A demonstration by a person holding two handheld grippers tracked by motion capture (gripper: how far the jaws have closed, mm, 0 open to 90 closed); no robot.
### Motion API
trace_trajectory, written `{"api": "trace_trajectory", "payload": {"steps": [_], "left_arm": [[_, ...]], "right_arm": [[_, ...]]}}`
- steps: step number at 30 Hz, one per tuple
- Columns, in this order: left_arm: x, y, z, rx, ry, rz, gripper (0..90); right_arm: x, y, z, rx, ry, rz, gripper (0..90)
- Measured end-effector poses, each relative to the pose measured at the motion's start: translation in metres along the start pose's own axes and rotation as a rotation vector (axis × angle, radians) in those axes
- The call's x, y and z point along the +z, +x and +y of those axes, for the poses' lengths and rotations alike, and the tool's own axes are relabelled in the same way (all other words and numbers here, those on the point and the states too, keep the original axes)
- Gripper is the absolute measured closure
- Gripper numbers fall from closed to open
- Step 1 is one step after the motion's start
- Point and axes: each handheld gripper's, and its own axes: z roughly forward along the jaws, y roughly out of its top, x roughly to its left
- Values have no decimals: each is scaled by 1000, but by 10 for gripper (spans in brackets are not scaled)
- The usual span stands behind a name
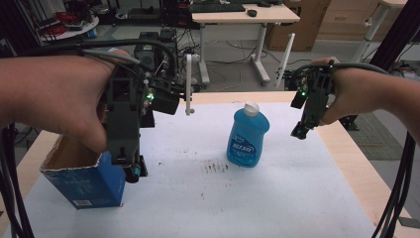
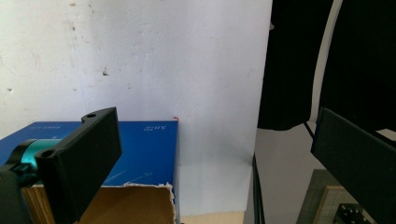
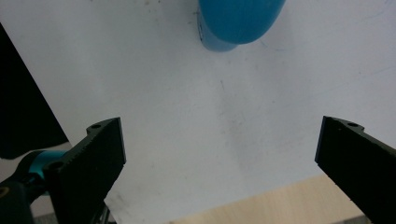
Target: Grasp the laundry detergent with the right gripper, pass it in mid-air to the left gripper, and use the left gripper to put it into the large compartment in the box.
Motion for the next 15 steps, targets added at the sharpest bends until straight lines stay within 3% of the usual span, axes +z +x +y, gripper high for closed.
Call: {"api": "trace_trajectory", "payload": {"steps": [4, 15], "left_arm": [[-1, -2, 1, 2, 1, 4, 18], [-2, -6, 7, 22, 1, 1, 18]], "right_arm": [[16, 1, -10, 46, -92, 21, 7], [57, 7, -28, 133, -249, 66, 7]]}}
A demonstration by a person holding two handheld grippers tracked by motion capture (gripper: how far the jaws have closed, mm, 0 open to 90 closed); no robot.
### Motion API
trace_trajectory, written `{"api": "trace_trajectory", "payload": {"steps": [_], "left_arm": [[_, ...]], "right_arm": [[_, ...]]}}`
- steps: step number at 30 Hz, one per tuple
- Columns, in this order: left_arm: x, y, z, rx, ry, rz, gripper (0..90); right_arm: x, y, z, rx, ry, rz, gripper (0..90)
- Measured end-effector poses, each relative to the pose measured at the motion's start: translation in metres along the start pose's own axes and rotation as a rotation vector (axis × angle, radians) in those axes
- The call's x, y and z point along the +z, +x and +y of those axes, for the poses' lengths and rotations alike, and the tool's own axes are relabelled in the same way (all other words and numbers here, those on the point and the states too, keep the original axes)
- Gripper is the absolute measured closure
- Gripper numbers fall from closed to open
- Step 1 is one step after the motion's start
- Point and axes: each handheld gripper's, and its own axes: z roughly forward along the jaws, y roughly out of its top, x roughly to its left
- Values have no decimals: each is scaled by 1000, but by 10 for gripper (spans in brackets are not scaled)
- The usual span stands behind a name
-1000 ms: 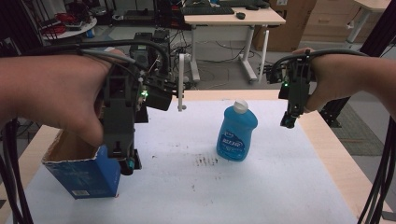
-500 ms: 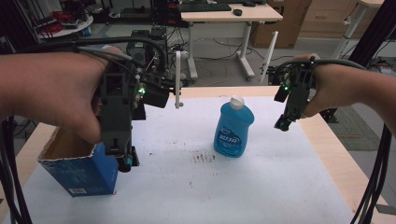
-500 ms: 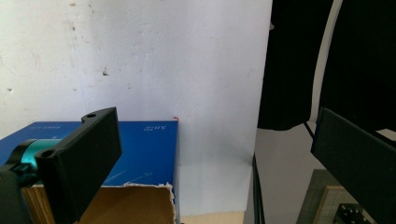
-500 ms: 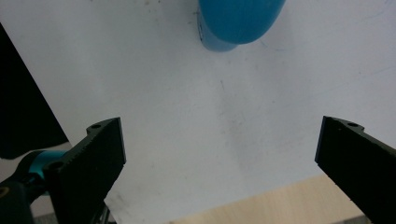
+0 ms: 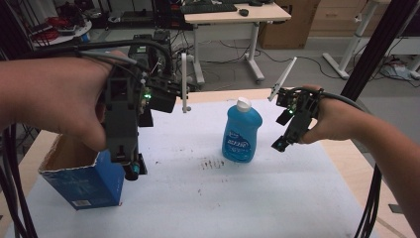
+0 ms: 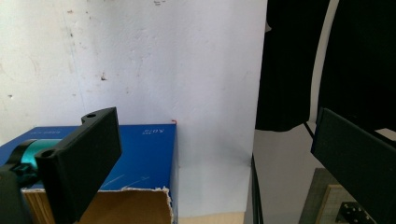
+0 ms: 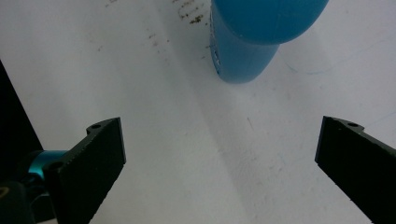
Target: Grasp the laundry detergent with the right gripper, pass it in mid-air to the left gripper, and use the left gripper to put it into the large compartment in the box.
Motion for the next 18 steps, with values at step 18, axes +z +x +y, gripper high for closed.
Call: {"api": "trace_trajectory", "payload": {"steps": [18], "left_arm": [[3, 2, -5, -3, 6, -7, 18]], "right_arm": [[29, -12, -13, 63, -220, -1, 7]]}}
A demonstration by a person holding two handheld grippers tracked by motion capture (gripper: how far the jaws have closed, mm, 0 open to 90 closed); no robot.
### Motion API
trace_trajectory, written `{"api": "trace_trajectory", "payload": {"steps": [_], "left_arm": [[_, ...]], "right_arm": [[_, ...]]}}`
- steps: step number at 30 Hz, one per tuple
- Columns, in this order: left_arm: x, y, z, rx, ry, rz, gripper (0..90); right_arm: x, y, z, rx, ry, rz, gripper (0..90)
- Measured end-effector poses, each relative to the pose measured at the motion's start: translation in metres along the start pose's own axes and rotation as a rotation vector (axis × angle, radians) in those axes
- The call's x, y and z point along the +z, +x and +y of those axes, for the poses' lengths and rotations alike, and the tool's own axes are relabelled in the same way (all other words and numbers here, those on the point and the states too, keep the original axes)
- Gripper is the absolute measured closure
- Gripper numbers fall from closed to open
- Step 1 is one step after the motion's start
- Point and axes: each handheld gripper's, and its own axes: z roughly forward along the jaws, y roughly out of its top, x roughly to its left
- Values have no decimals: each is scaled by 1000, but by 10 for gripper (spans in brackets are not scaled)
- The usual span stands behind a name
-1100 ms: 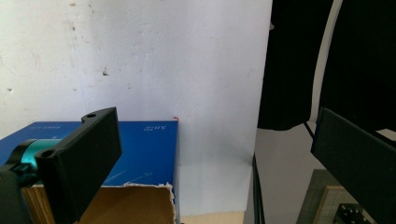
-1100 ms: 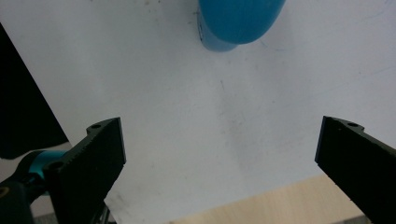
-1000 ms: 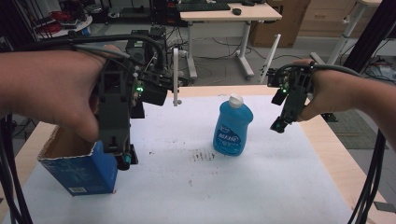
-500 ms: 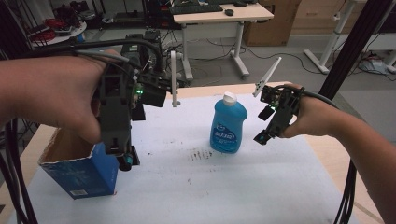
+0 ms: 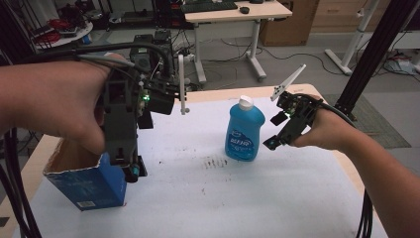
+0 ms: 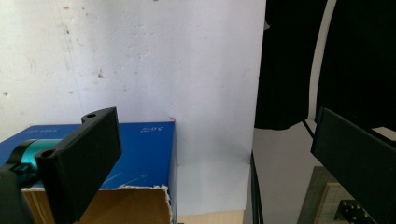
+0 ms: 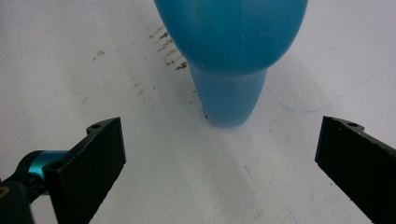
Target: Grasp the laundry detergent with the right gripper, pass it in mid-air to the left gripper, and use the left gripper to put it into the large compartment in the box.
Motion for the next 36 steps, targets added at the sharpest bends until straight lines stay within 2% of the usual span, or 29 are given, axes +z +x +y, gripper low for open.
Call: {"api": "trace_trajectory", "payload": {"steps": [6, 9, 18, 27, 29, 32, 36], "left_arm": [[0, 0, -1, 1, -3, 3, 18], [0, -1, -1, 2, -1, 3, 18], [0, -1, -3, -1, 2, 6, 18], [0, -2, -2, -2, 1, 5, 18], [0, -2, -2, -5, 1, 5, 18], [1, -2, -2, -3, 3, 4, 18], [0, -1, -2, -7, 9, 2, 18]], "right_arm": [[8, -1, 1, 17, -32, 10, 7], [13, -1, 1, 24, -32, 7, 7], [21, -2, 1, 11, -76, 3, 7], [35, -8, -7, 46, -146, 38, 7], [40, -9, -9, 52, -150, 35, 7], [44, -13, -10, 67, -192, 37, 7], [49, -13, -8, 73, -219, 37, 7]]}}
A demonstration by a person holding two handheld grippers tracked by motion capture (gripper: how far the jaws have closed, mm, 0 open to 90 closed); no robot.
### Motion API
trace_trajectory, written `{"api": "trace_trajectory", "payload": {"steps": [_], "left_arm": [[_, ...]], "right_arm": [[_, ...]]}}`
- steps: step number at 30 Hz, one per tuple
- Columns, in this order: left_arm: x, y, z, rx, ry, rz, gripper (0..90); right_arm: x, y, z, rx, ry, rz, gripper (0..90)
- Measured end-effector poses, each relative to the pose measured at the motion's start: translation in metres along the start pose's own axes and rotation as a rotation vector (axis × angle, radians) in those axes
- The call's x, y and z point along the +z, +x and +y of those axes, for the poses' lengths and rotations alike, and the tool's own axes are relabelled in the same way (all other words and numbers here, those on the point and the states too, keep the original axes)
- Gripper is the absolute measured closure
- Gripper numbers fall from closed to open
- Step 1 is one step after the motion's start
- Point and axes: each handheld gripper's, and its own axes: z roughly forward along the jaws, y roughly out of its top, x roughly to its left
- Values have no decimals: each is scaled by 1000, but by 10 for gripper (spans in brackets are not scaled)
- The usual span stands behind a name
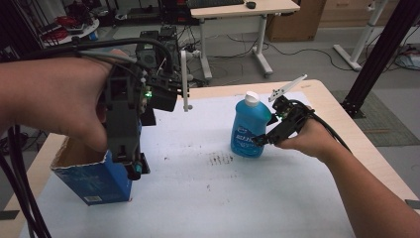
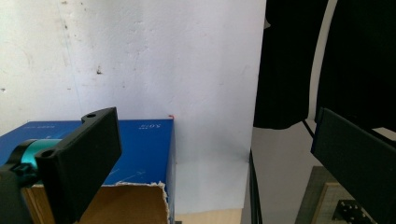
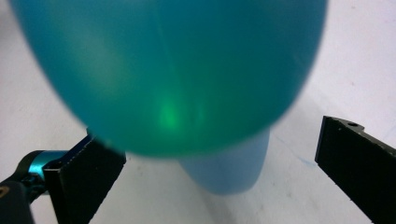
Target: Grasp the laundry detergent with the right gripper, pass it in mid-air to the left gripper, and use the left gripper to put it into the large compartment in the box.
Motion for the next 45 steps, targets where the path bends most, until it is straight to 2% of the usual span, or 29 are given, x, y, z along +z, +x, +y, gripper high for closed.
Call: {"api": "trace_trajectory", "payload": {"steps": [5, 22, 26, 28, 30, 45], "left_arm": [[0, 1, -1, -6, -1, 1, 18], [-2, -3, -3, -7, 1, 10, 18], [-1, -3, -4, -14, -2, 11, 18], [-2, -2, -4, -10, 3, 10, 18], [-2, -2, -4, -13, 1, 14, 18], [0, 0, -3, -14, -2, 12, 18]], "right_arm": [[6, 1, 2, -1, -53, 5, 7], [17, 5, -2, 12, -148, -18, 21], [18, 5, -3, 10, -169, -23, 37], [17, 6, -4, -2, -171, -41, 70], [17, 6, -5, -7, -180, -35, 120], [20, 4, -8, -7, -228, -25, 187]]}}
